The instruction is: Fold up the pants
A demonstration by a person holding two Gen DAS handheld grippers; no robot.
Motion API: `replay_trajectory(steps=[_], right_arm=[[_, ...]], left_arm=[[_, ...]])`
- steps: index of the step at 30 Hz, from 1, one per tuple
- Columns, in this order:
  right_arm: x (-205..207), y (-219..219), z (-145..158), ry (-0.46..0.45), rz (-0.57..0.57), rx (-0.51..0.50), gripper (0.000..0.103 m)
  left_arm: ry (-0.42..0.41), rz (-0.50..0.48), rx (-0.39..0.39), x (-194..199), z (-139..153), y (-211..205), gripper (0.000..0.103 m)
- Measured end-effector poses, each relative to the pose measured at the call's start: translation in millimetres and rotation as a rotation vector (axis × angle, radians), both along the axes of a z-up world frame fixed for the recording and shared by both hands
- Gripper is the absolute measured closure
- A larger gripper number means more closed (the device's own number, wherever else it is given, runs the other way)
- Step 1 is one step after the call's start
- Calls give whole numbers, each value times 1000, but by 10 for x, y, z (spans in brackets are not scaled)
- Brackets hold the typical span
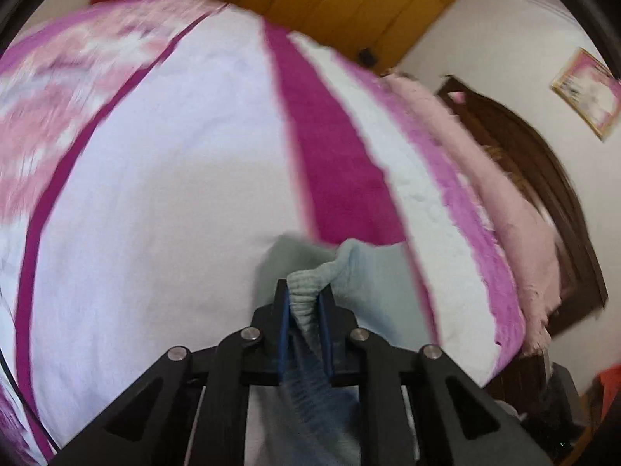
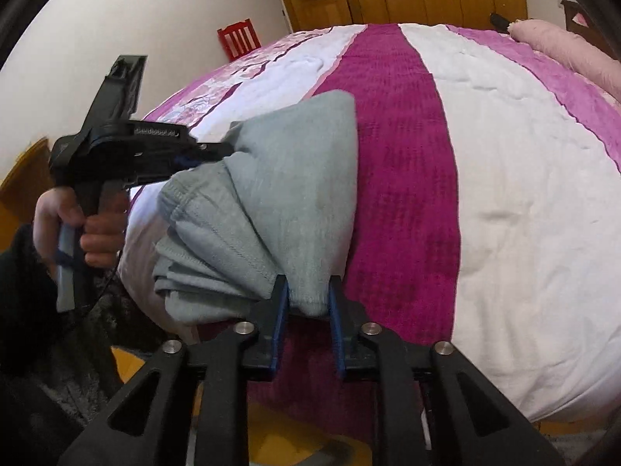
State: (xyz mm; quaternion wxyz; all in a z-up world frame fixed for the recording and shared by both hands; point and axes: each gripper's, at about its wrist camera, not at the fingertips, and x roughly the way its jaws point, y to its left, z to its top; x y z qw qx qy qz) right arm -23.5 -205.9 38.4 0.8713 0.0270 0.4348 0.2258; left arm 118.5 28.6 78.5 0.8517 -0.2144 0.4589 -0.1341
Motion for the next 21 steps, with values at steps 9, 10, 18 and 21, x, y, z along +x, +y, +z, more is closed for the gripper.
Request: replay_trajectory(steps=[9, 10, 18, 21], right_arm=[[-467, 423, 369, -256, 141, -169, 61], [-482, 519, 366, -263, 164, -183, 61], [-449, 806, 102, -170, 229, -149, 61], [-378, 781, 47, -174, 196, -149, 61]], left_arm=[[44, -61, -115, -506, 97, 199, 58], [48, -100, -156, -588, 95, 181, 58], [64, -251, -175, -847, 14, -104, 96], [43, -232, -211, -889, 102, -25, 96]])
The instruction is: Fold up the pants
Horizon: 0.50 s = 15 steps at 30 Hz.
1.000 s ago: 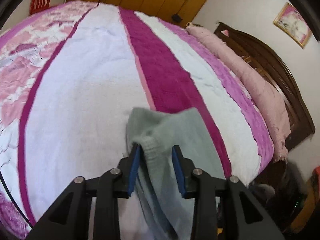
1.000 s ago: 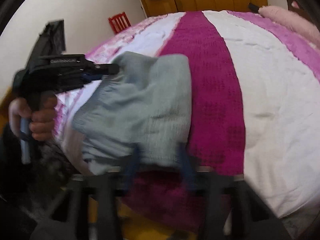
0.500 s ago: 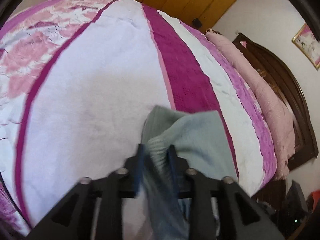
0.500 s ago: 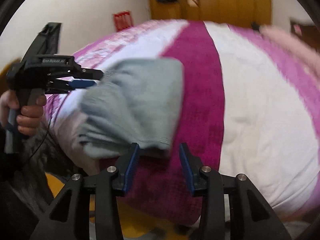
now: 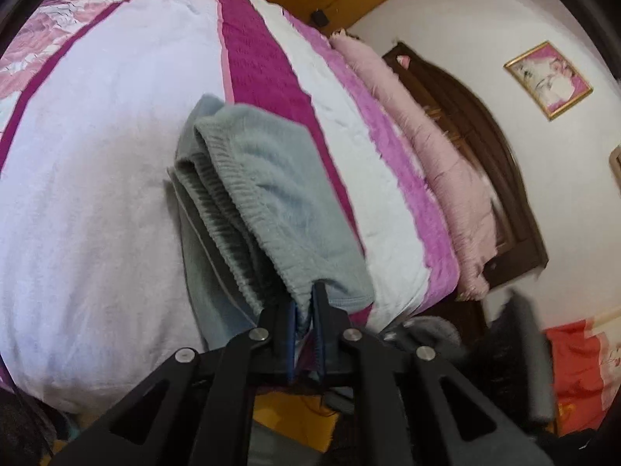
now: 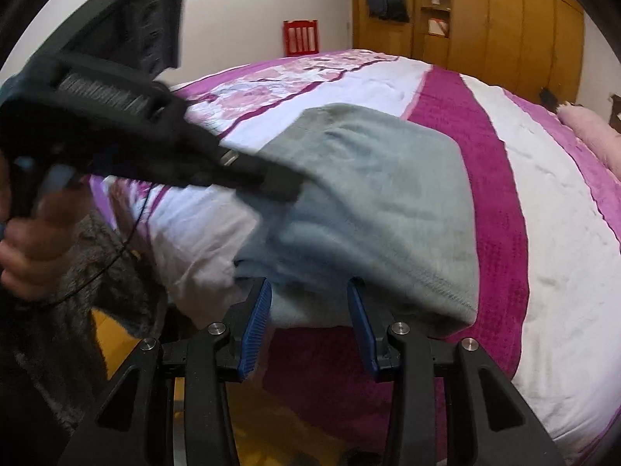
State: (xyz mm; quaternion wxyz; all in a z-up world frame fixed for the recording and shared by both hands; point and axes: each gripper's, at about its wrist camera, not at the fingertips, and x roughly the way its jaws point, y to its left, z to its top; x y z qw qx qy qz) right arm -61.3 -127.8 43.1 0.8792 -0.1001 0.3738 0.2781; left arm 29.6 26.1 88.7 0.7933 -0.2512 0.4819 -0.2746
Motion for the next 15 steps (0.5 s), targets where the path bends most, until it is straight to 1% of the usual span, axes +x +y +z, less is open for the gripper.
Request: replay_trajectory(steps=[2, 4, 5, 6, 8, 9, 10, 11, 12, 13, 14, 15], right_arm=[[53, -29, -12, -6, -27, -10, 61], [96, -86, -15, 10, -48, 17, 62], [106, -140, -11, 14, -62, 35, 62], [110, -160, -6, 7, -70, 39, 62], [117, -181, 1, -9, -73, 44, 62], [121, -177, -7, -3, -64, 47, 62], [114, -160, -25, 7, -49, 47, 62], [120, -157, -22, 12, -35, 44, 62], [103, -133, -35, 16, -15, 38, 62], [98, -118, -42, 17, -9, 34, 62], [83, -114, -45, 14, -7, 28, 62], [75, -118, -49, 16, -8, 27, 62]], left_arm=[[-10, -9, 25, -31, 21, -13, 95], [26, -7, 62, -43, -58, -36, 91], [54, 6, 93, -35, -107, -41, 88], [88, 17, 115, -26, -168, -30, 80], [156, 31, 129, -64, -252, 15, 67], [176, 32, 148, -87, -285, 29, 49], [198, 33, 148, -125, -331, 45, 47], [209, 35, 120, -158, -374, 56, 47], [232, 37, 70, -170, -423, 72, 48], [243, 36, 30, -176, -452, 83, 52], [254, 51, -46, -160, -469, 122, 53], [255, 69, -74, -158, -466, 171, 54]])
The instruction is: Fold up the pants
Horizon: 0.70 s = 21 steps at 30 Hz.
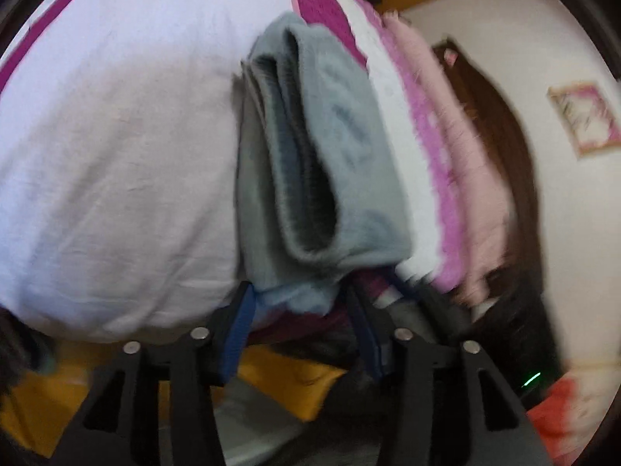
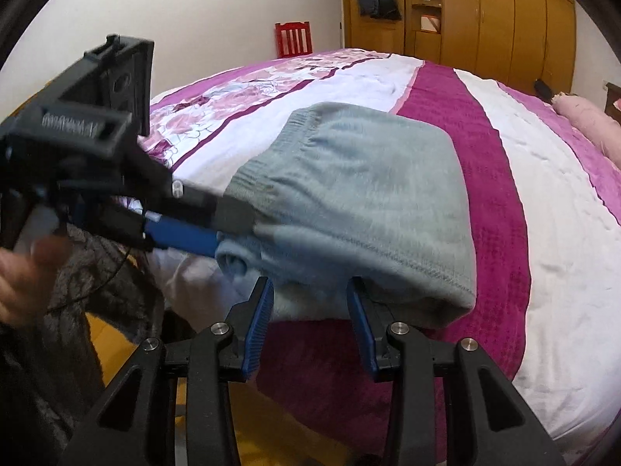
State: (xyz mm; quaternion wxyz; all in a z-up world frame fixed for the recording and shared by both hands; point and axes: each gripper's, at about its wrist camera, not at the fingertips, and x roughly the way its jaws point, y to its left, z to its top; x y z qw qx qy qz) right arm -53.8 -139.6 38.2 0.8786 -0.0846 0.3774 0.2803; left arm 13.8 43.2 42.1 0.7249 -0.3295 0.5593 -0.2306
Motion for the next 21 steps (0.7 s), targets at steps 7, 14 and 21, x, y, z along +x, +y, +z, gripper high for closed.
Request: replay_trajectory(steps=[7, 14, 21], right_arm=[[-65, -268, 243, -35, -26, 118, 62], [450, -1073, 356, 69, -256, 421, 50], [1246, -1113, -169, 364, -269, 535, 24]], left_arm=[[-55, 40, 15, -37, 50, 44, 93], [-3, -2, 133, -129, -99, -140, 97], [4, 45, 110, -202, -20, 138, 66]])
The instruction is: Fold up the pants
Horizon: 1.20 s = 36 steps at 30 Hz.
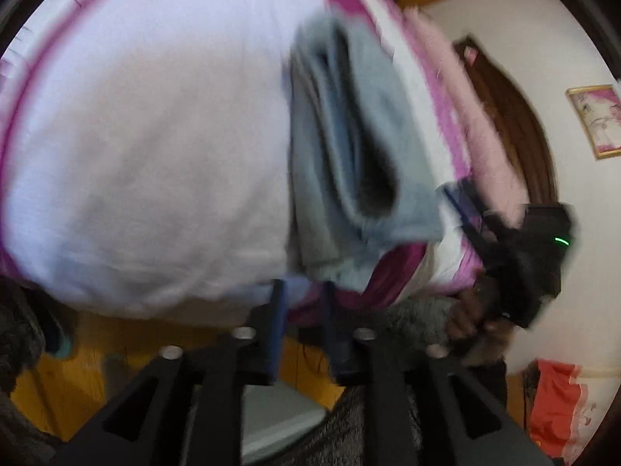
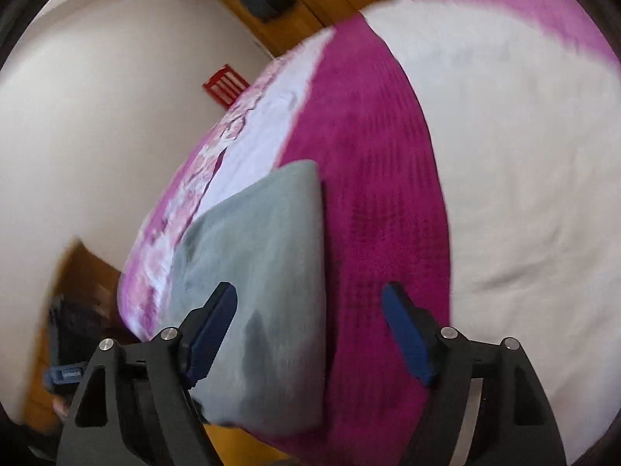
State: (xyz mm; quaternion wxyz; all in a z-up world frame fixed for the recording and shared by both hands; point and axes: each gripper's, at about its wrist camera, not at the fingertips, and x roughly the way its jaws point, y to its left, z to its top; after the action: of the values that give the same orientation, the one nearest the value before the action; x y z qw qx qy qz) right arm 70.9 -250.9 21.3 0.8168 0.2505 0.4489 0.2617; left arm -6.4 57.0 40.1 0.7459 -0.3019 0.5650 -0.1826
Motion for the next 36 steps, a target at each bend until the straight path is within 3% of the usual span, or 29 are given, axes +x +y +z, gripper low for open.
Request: replay_trajectory(steps=[1, 4, 6, 9, 11, 13, 15, 16, 19, 21, 23, 26, 28, 32, 36], right_arm=[[113, 16, -95, 50, 17, 57, 24], [329, 44, -190, 91, 53, 115, 22], [406, 29, -202, 89, 66, 171, 22], [409, -54, -249, 102, 49, 257, 25], [368, -66, -266, 119, 44, 274, 36], [281, -64, -298, 134, 28, 288, 46], [145, 33, -435, 206, 49, 357, 51], [54, 123, -440, 210, 63, 317, 55], [58, 214, -365, 177, 88, 250, 55], [172, 176, -464, 221, 83, 317, 59], [335, 84, -601, 281, 41, 429, 69], [461, 61, -741, 323, 0, 561, 75], [480, 134, -716, 318, 5, 514, 77], [505, 190, -574, 339, 0, 494, 79], [449, 277, -185, 260, 51, 442, 79]], left_arm=[[-25, 38, -4, -25, 56, 109, 51], [-128, 163, -90, 69, 219, 394, 32], [-174, 187, -159, 270, 240, 431, 23], [-147, 108, -254, 709, 119, 279, 20], [-85, 17, -265, 1045, -90, 125, 20], [-50, -28, -258, 1211, -257, -29, 21], [-99, -48, -282, 1159, -203, -54, 23], [-97, -56, -299, 1161, -196, -82, 34], [-59, -39, -335, 1042, -210, -111, 44], [-70, 16, -328, 855, -271, -99, 44], [-64, 12, -304, 889, -339, -119, 48], [-50, 17, -345, 1052, -439, -129, 57], [-45, 22, -353, 1102, -493, -124, 67], [-83, 55, -278, 990, -431, -186, 73], [-110, 51, -224, 839, -206, -85, 74]])
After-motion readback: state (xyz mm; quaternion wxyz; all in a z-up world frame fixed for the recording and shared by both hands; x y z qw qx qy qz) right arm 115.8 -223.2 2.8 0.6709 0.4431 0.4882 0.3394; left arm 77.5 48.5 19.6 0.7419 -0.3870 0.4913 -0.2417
